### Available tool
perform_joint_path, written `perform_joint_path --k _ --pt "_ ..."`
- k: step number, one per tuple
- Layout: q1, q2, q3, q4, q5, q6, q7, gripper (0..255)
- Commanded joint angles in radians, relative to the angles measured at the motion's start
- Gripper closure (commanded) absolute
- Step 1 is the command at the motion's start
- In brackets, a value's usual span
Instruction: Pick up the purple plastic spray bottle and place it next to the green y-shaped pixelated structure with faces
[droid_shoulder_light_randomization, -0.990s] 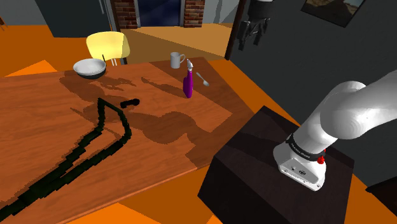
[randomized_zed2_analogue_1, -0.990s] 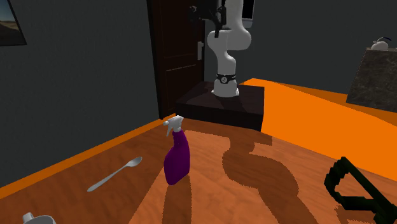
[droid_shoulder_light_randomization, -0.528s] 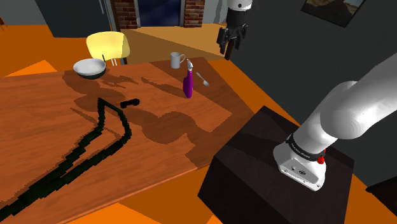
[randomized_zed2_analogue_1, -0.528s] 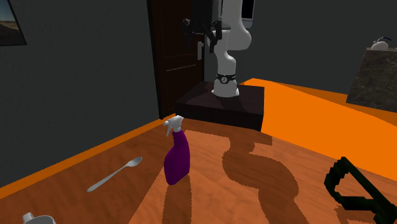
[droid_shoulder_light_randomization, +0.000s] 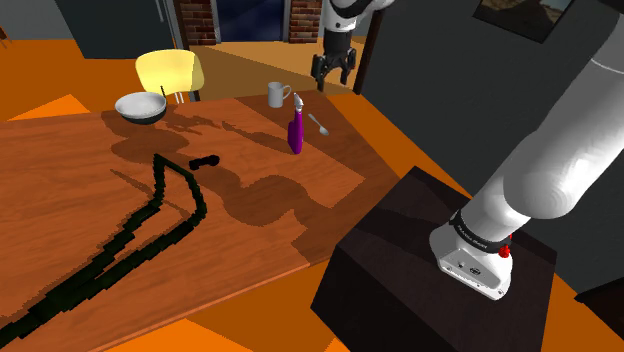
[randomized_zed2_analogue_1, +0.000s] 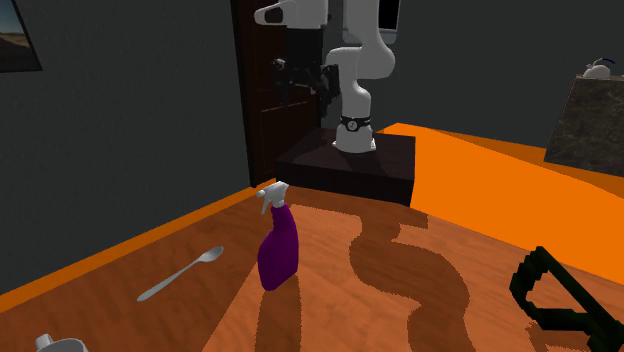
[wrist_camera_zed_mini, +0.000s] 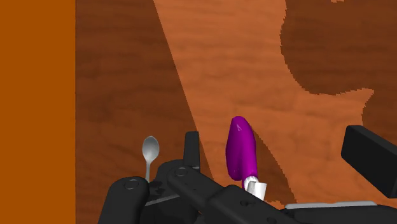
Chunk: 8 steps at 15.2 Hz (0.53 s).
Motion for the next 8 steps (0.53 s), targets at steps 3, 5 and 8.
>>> perform_joint_path --k 3,5,8 --pt "-0.002 0.162 0.0 0.136 0.009 0.02 0.005 0" --pt "-0.002 0.244 0.0 0.216 0.013 0.018 0.008 0" --pt "-0.004 0.371 0.001 0.351 0.02 0.006 0.012 0"
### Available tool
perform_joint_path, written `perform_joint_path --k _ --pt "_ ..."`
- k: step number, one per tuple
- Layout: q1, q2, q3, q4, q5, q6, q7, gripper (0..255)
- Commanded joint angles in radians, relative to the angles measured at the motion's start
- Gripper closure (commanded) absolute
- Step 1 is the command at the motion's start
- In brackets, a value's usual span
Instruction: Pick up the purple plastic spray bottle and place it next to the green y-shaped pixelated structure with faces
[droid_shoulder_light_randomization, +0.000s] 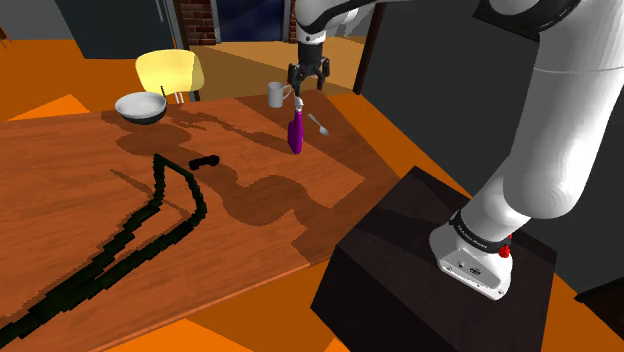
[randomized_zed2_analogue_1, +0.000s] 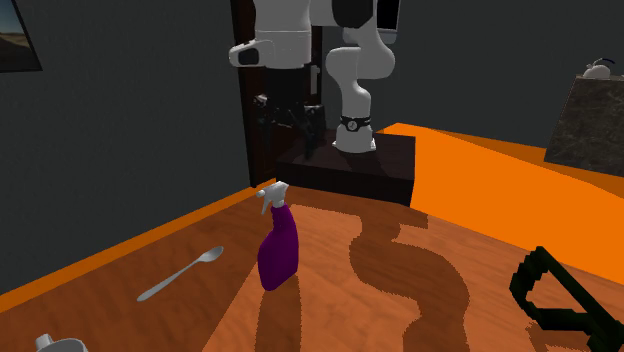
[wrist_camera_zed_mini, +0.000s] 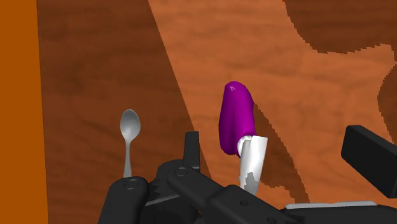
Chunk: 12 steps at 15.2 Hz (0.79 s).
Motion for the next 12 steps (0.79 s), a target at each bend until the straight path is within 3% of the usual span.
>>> perform_joint_path --k 1,3,12 --pt "-0.002 0.08 0.0 0.083 0.004 -0.006 0.002 0" --pt "-0.003 0.126 0.001 0.136 0.006 -0.015 0.003 0" --pt "-0.004 0.158 0.001 0.082 0.006 0.071 0.003 0"
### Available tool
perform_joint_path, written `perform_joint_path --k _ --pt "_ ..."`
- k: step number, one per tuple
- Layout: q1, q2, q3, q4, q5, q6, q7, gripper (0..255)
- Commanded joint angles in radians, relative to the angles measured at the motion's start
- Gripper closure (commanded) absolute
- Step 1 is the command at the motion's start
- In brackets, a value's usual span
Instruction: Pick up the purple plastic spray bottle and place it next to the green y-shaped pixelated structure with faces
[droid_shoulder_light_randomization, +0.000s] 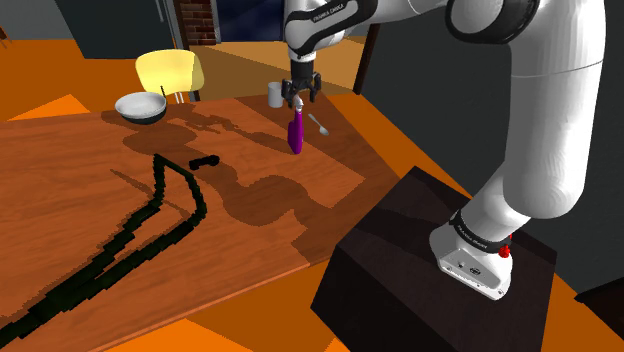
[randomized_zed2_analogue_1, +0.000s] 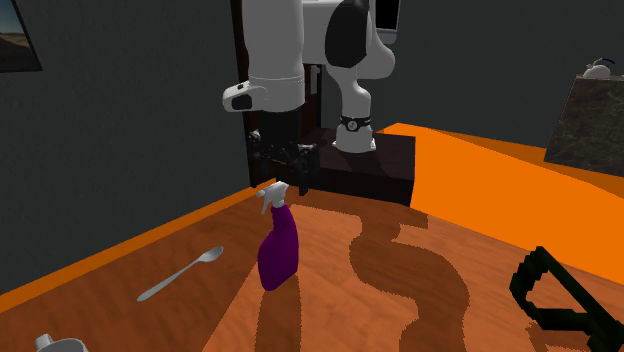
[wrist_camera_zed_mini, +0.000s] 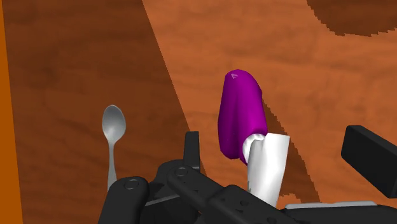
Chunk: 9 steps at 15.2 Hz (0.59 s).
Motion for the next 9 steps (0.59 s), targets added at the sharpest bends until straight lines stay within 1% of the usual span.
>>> perform_joint_path --k 1,6,7,9 --pt "0.0 0.003 0.0 -0.002 0.0 0.005 0.0 0" --pt "0.0 0.003 0.0 -0.002 0.0 0.005 0.0 0" --pt "0.0 0.003 0.0 -0.002 0.0 0.005 0.0 255" --pt "0.0 0.003 0.0 -0.002 0.0 0.005 0.0 255"
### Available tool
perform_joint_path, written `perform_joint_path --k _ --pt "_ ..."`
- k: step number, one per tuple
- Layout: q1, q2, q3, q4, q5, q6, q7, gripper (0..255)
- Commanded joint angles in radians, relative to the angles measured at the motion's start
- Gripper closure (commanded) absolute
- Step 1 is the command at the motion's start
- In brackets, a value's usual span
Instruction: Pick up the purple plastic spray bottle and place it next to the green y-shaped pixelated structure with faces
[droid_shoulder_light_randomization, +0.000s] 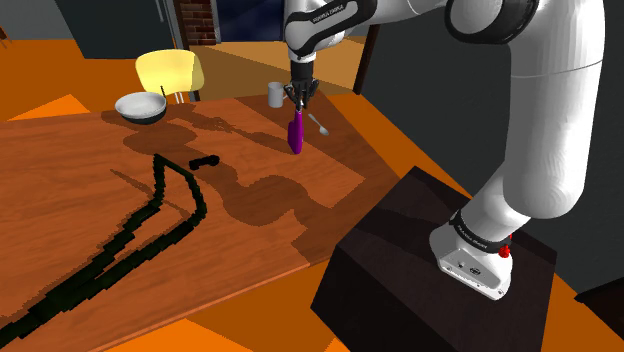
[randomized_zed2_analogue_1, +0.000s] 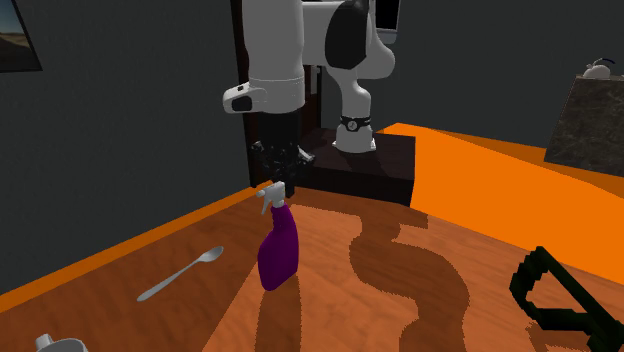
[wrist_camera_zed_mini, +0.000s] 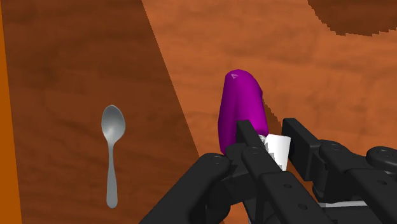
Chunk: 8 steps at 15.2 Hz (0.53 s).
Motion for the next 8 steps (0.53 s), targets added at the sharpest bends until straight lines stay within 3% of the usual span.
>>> perform_joint_path --k 1,8 --pt "0.0 0.0 0.0 0.0 0.0 0.0 0.0 255" --pt "0.0 -0.006 0.0 0.003 0.0 -0.01 0.0 255"
